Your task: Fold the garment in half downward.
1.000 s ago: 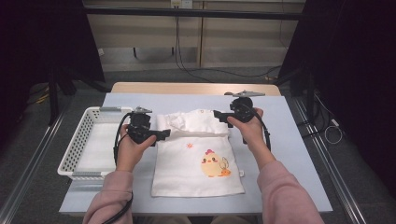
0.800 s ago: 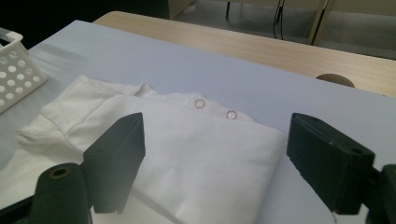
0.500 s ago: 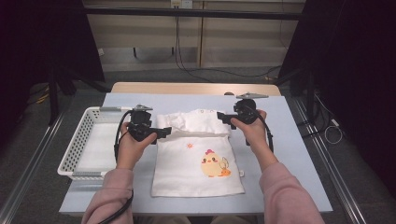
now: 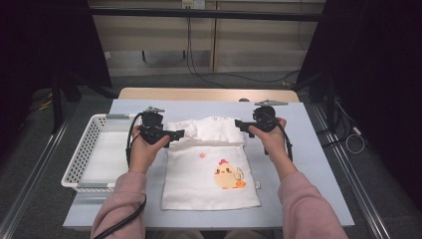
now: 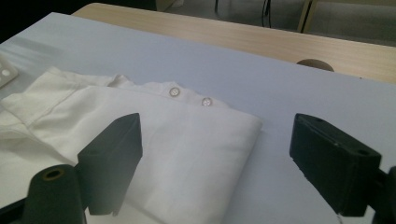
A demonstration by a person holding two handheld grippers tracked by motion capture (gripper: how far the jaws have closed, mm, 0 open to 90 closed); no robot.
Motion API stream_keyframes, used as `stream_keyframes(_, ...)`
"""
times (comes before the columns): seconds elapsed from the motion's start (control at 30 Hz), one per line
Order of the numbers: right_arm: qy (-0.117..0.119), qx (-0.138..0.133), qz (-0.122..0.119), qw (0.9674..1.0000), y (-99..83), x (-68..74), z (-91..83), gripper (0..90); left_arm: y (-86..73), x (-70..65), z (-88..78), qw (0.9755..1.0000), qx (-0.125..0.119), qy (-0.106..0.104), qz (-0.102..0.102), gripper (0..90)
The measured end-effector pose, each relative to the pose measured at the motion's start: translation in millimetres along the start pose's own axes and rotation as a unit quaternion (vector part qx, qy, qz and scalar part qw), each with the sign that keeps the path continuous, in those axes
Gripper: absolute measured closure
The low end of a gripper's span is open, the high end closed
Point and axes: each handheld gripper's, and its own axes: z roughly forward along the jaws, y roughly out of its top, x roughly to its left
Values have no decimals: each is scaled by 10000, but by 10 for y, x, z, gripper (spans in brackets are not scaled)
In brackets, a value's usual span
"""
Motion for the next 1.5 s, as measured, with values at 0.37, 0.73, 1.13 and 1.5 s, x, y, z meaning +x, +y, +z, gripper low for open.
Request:
stream_keyframes(0.37, -34, 87, -38, 9999, -1, -63, 178, 176, 94, 134, 162, 9997, 35, 150, -204, 59)
stream_keyframes(0.73, -68, 90, 47, 9999, -40, -148, 287, 168, 137, 217, 304, 9992, -11, 246, -313, 47)
stream_keyframes(1.13, -161, 166, 224, 9995, -66, -290, 471, 219, 190, 288, 373, 9988, -31, 347, -352, 48)
stream_keyframes(1.5, -157, 236, 138, 9995, -19, -325, 748, 314, 226, 311, 409, 9983, -30, 362, -449, 47)
